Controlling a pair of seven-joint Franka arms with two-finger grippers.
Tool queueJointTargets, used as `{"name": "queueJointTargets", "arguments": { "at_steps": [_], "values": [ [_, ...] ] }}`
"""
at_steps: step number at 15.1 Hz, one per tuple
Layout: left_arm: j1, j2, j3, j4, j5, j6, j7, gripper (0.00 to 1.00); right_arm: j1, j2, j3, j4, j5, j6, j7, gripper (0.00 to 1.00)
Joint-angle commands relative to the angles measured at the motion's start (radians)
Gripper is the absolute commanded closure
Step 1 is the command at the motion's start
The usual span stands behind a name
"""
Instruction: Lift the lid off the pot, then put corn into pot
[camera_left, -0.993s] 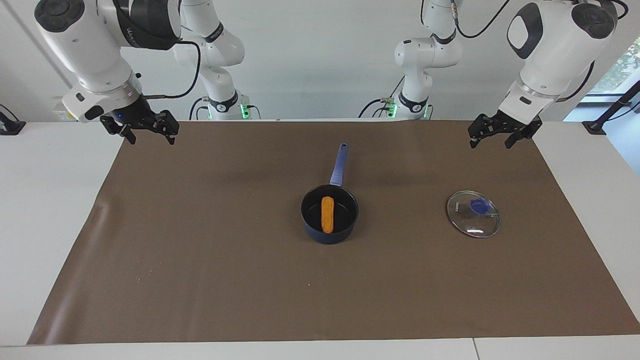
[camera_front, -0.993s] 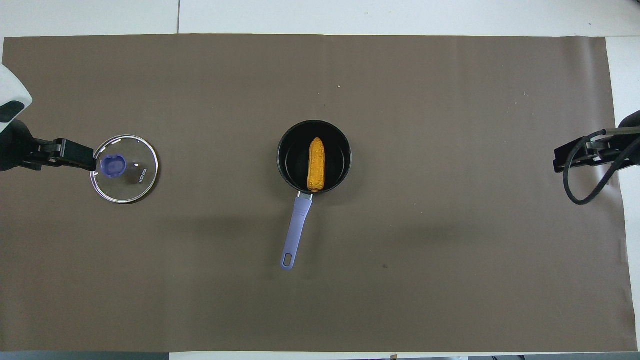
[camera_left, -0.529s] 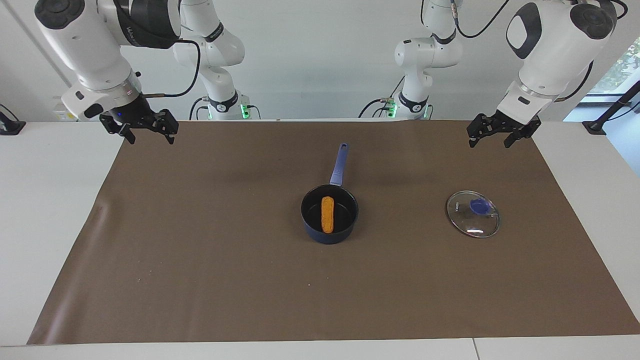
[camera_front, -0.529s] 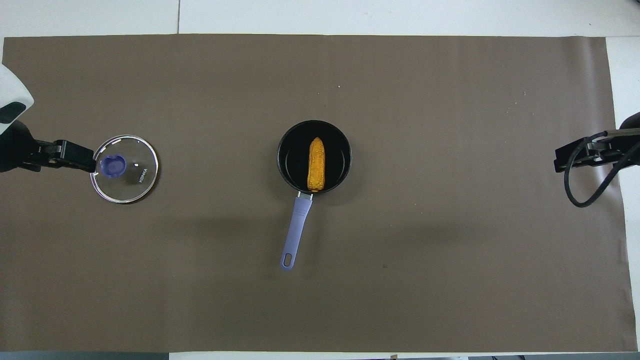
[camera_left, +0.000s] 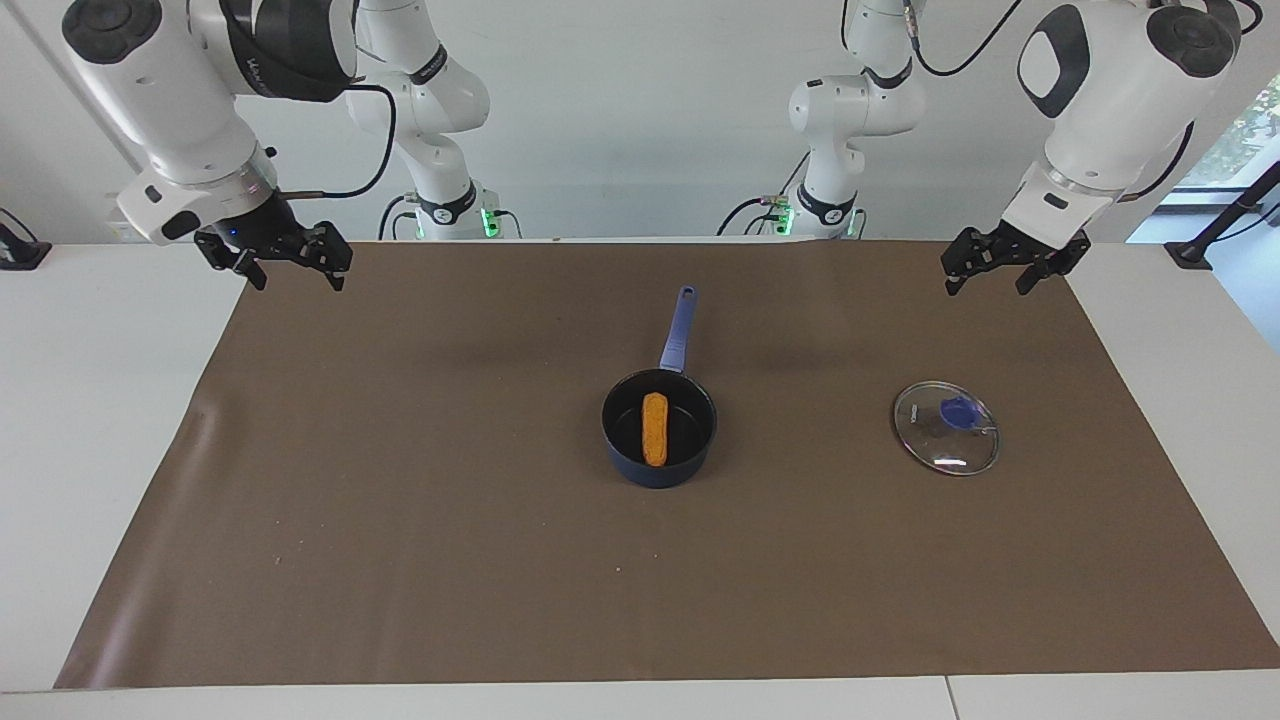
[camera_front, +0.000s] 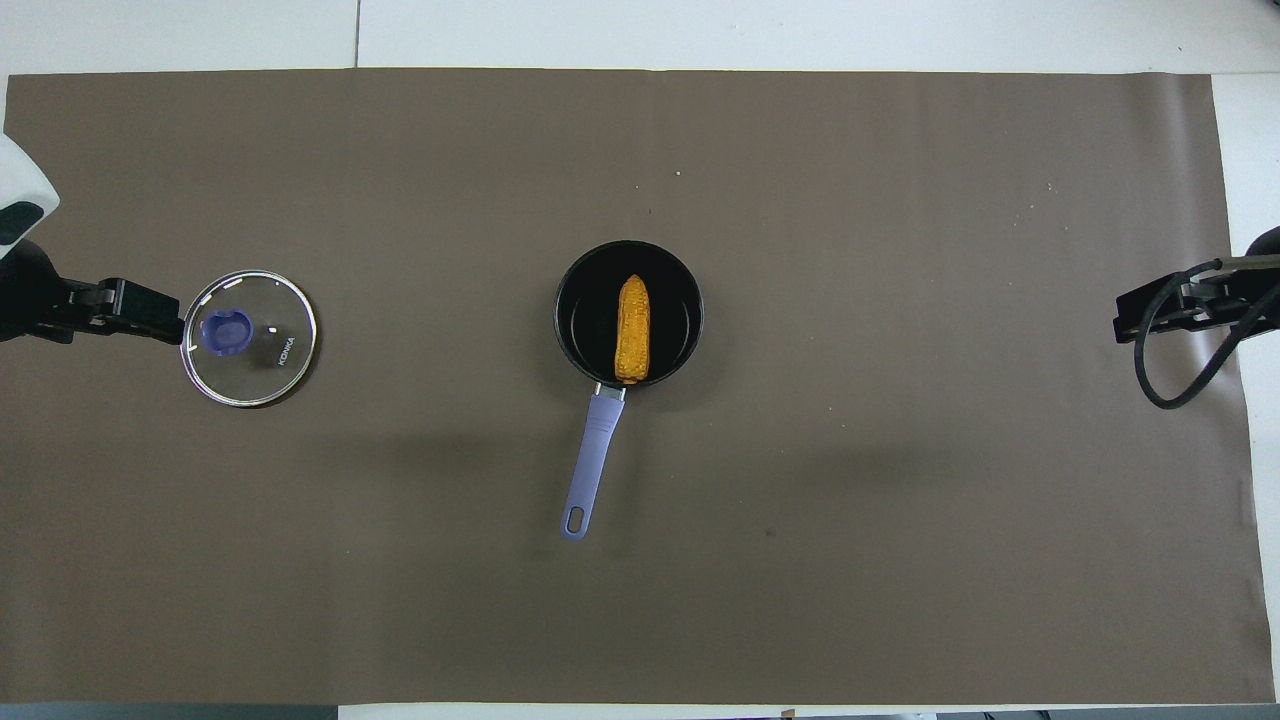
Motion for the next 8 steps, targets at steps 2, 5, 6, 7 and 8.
{"name": "queueJointTargets", "arguments": {
  "at_steps": [2, 5, 6, 7, 8],
  "values": [
    [0.001, -0.022, 0.0, -0.001, 0.01, -0.008, -0.017, 0.0, -0.017, 0.003, -0.002, 0.005, 0.011, 0.019, -0.017, 0.0],
    [0.001, -0.022, 0.0, -0.004, 0.008, -0.009, -0.015, 0.0, -0.017, 0.003, -0.002, 0.004, 0.011, 0.044, -0.016, 0.0],
    [0.001, -0.023, 0.0, -0.004, 0.008, -0.008, -0.015, 0.0, -0.017, 0.003, -0.002, 0.004, 0.011, 0.045, -0.016, 0.0],
    [0.001, -0.023, 0.0, -0.005, 0.008, -0.009, -0.015, 0.0, -0.014, 0.003, 0.001, 0.005, 0.011, 0.042, -0.016, 0.0],
    [0.001, -0.023, 0.002, -0.007, 0.008, -0.009, -0.014, 0.0, -0.011, 0.003, 0.003, 0.004, 0.011, 0.038, -0.016, 0.0]
  ]
}}
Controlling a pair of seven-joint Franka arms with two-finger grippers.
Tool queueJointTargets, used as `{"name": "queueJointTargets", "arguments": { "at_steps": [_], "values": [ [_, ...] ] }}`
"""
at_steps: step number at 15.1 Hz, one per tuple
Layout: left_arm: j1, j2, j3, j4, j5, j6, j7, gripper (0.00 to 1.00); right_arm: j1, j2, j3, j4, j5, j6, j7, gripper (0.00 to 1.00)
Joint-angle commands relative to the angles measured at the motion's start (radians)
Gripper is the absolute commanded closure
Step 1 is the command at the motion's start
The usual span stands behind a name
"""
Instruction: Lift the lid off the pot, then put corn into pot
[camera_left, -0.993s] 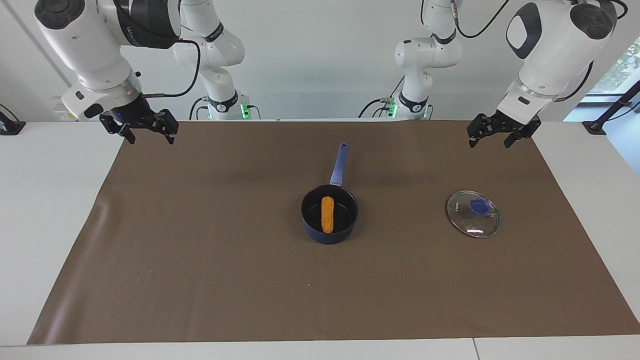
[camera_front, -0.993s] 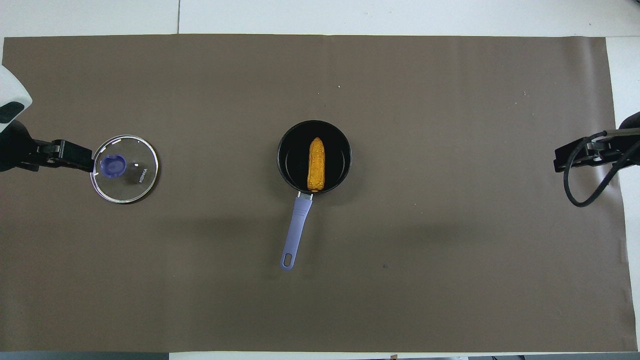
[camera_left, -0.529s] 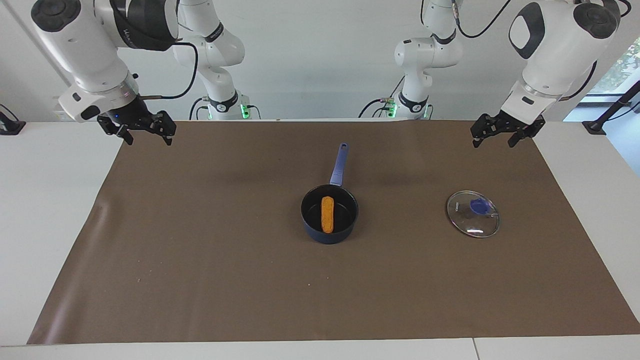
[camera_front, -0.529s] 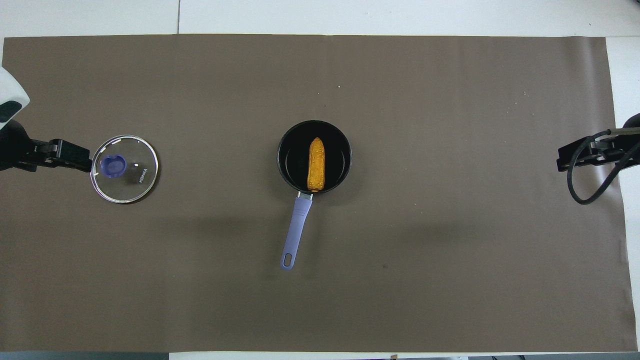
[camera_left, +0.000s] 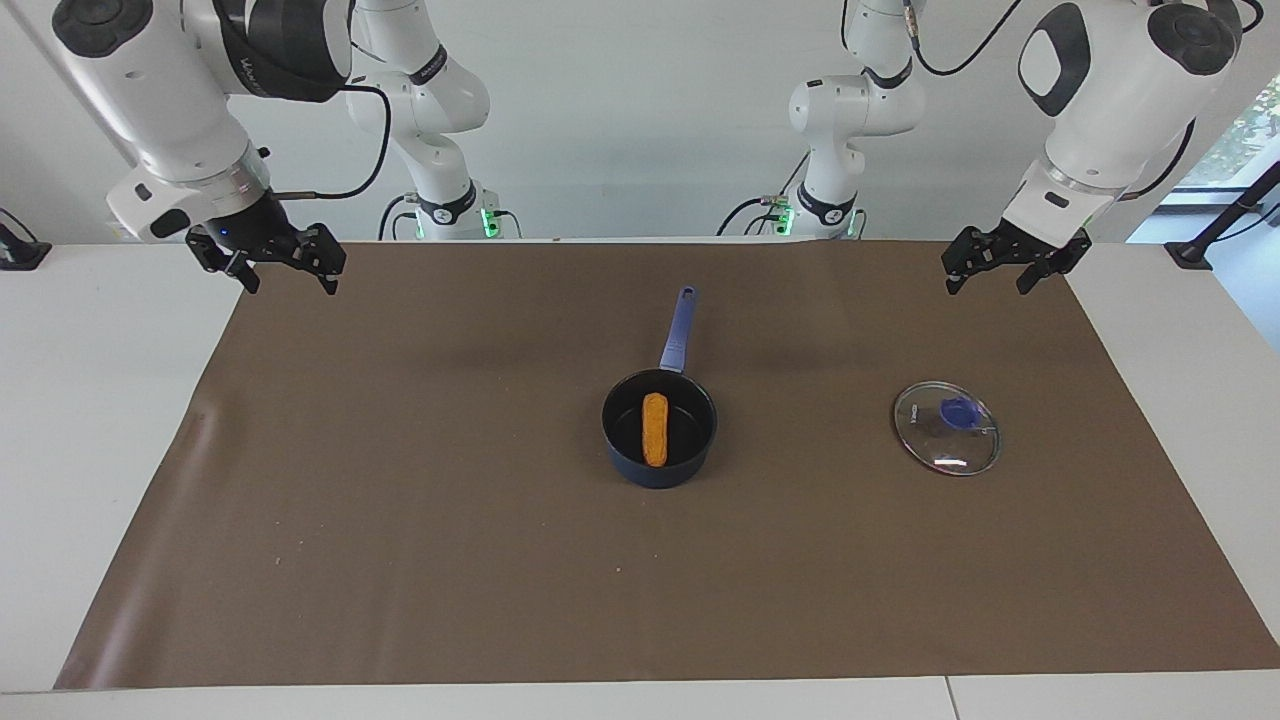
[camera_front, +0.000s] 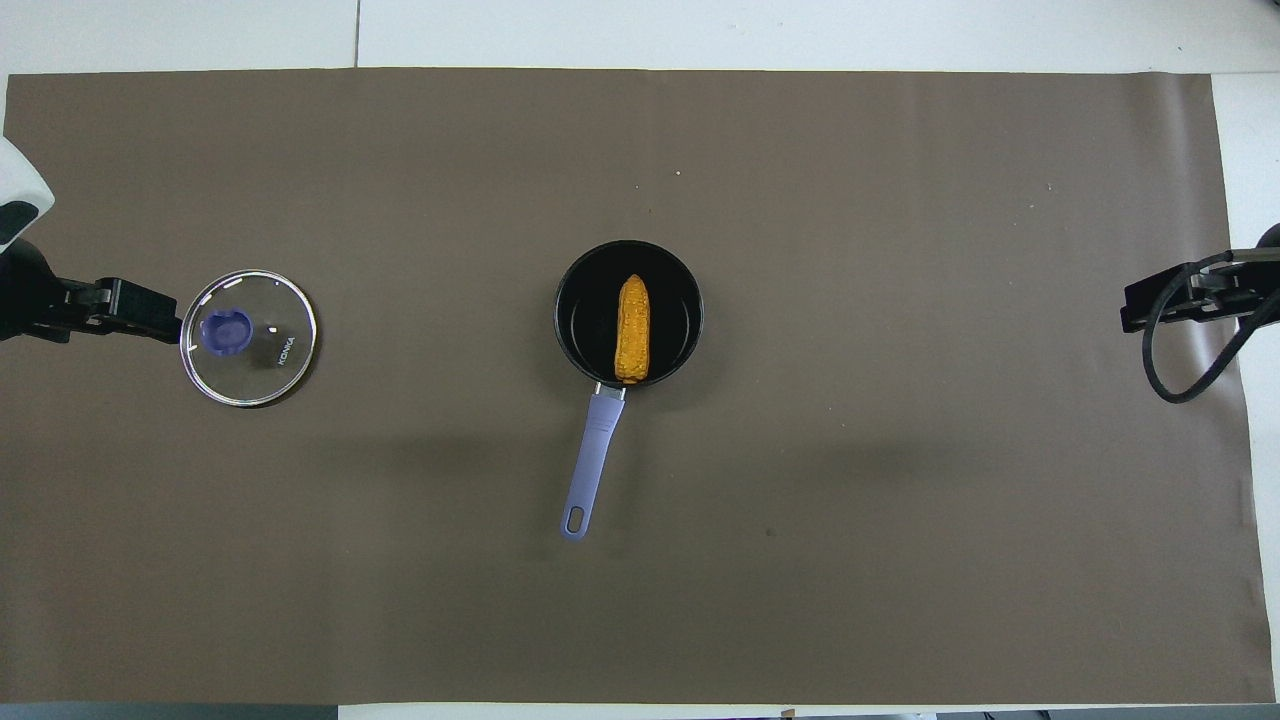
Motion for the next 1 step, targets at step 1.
{"name": "queueJointTargets", "arguments": {
  "at_steps": [1],
  "values": [
    [0.001, -0.014, 0.002, -0.006, 0.007, -0.011, -0.013, 0.0, -0.003, 0.003, 0.006, 0.002, 0.01, 0.008, -0.014, 0.0]
  ]
}}
